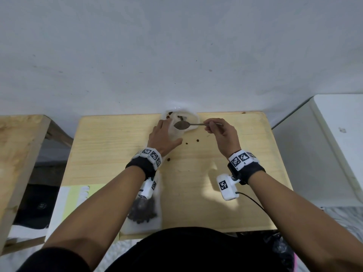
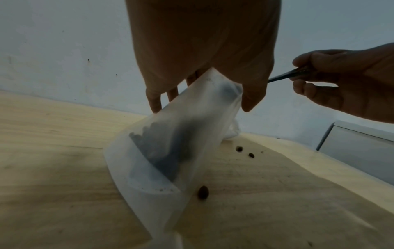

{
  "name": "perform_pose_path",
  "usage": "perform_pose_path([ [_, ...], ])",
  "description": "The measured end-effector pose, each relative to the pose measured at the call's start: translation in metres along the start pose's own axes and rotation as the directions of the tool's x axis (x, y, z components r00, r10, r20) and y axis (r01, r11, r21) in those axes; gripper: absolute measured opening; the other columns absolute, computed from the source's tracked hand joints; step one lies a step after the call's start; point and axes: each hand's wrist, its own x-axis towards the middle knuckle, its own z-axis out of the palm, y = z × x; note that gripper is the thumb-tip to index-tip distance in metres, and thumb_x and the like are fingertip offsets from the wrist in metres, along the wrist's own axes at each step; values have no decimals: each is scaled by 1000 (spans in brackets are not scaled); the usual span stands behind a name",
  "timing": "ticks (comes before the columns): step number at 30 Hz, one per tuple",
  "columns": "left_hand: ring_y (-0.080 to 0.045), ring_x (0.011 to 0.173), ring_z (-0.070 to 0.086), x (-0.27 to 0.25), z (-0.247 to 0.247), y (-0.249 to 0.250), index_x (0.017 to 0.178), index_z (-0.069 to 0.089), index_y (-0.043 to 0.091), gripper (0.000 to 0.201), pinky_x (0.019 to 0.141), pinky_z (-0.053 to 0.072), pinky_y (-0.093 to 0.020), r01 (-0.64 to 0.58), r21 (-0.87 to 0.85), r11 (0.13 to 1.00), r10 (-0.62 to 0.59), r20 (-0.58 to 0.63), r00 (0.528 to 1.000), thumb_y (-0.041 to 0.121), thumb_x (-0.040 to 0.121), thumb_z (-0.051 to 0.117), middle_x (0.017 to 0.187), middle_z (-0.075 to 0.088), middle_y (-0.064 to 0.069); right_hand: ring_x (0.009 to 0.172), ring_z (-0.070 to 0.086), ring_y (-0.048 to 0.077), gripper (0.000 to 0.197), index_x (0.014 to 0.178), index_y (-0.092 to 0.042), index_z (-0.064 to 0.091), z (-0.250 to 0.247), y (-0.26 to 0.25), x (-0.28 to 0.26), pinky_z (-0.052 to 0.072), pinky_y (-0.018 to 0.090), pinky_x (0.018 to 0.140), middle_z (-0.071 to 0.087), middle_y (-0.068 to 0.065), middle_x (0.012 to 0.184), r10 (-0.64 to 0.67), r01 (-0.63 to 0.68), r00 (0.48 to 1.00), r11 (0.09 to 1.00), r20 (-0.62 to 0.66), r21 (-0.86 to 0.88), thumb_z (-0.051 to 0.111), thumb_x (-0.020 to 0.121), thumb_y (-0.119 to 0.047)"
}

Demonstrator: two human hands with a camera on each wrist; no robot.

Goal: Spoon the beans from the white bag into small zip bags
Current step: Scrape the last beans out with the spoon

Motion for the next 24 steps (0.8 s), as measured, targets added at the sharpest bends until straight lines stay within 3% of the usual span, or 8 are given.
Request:
perform_pose_path([
  [4, -29, 122, 46, 5, -3, -1, 145, 34, 20, 79, 99, 42, -45, 5, -19, 1000, -6, -11, 1000, 36, 78, 73, 137, 43, -4, 80, 68, 7, 19, 101, -11, 71, -5, 2, 11, 54, 17, 78, 72, 3, 91, 57, -53, 987, 998, -148, 28, 53, 100, -16],
  [6, -28, 124, 46, 8, -4, -3, 146, 34, 21, 80, 101, 43, -47, 10, -31, 999, -11, -12, 1000, 37, 78, 72, 138, 43, -3, 77, 68, 3, 21, 102, -11, 72, -5, 6, 18, 52, 12, 75, 72, 4, 88, 78, -83, 973, 996, -215, -12, 53, 100, -18],
  [9, -27, 126, 46, 14, -5, -7, 145, 34, 22, 80, 103, 42, -48, 33, -61, 998, -34, -9, 999, 39, 77, 72, 141, 43, -2, 68, 64, -8, 21, 102, -11, 72, 0, 15, 27, 48, 6, 71, 72, 6, 84, 60, -89, 971, 989, -230, -116, 53, 100, -19],
  [12, -26, 125, 47, 18, -6, -11, 144, 35, 22, 79, 103, 43, -48, 34, -72, 997, -33, 11, 999, 41, 76, 71, 141, 42, -1, 68, 63, -11, 20, 102, -12, 72, 11, 24, 34, 48, 6, 72, 72, 5, 83, 53, -91, 977, 979, -206, -181, 53, 100, -18],
  [15, -25, 127, 46, 21, -6, -11, 146, 35, 22, 79, 103, 43, -46, 17, -59, 998, -14, 42, 999, 39, 77, 71, 144, 42, -1, 79, 68, 3, 20, 105, -13, 72, 22, 30, 41, 54, 20, 80, 73, 3, 88, 34, -72, 986, 969, -161, -238, 53, 99, -18],
  [17, -26, 127, 47, 23, -6, -11, 146, 35, 20, 79, 102, 44, -47, -6, -50, 999, 9, 56, 998, 39, 78, 71, 145, 42, -2, 84, 69, 13, 21, 107, -16, 72, 26, 33, 45, 52, 24, 81, 72, 4, 94, -14, -25, 993, 949, -120, -315, 53, 99, -18],
  [21, -23, 126, 47, 28, -5, -13, 145, 38, 16, 77, 101, 45, -38, -28, -73, 997, 34, 76, 997, 35, 79, 74, 144, 44, -3, 83, 57, 11, 23, 110, -11, 72, 32, 37, 47, 38, 4, 78, 65, 8, 99, -179, 136, 982, 882, -55, -452, 52, 99, -11],
  [24, -23, 123, 49, 28, -5, -12, 139, 45, 14, 66, 94, 41, -29, -59, -49, 997, 63, 82, 995, 29, 81, 73, 140, 47, -4, 84, 52, 7, 24, 111, -7, 71, 31, 37, 45, 34, -2, 77, 61, 9, 99, -255, 185, 964, 844, -74, -504, 50, 99, -8],
])
